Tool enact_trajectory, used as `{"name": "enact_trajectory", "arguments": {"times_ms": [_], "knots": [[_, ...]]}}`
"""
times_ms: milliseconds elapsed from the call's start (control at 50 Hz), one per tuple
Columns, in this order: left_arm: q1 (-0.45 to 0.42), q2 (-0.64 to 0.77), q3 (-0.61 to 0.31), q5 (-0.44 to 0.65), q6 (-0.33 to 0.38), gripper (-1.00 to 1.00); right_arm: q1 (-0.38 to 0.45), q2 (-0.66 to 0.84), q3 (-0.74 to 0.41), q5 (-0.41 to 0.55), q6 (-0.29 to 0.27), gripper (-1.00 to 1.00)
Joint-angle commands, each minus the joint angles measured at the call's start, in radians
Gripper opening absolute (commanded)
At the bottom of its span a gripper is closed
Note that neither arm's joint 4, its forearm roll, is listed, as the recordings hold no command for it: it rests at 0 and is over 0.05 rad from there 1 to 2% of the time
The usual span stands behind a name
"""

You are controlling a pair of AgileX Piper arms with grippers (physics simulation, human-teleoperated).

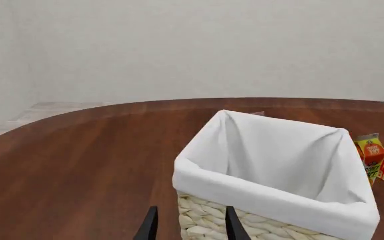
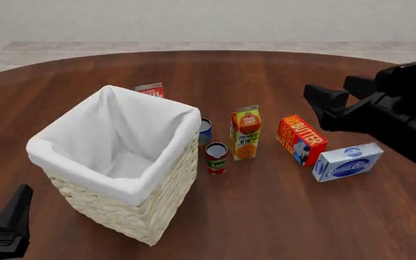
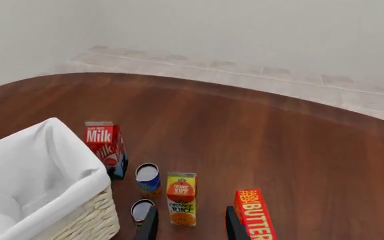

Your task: Pick up the orange juice, and put it in the basket.

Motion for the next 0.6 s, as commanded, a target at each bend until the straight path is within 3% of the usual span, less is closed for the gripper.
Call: {"name": "enact_trajectory", "arguments": {"times_ms": [20,260,600], "knots": [[0.000,0.000,0.000,0.000,0.000,1.00,0.057,0.182,-0.183,0.084,-0.004,1.00],[0.000,0.000,0.000,0.000,0.000,1.00,0.081,0.265,-0.236,0.089,-0.010,1.00],[0.000,0.000,0.000,0.000,0.000,1.00,-0.011,0.413,-0.299,0.085,-0.046,1.00]]}}
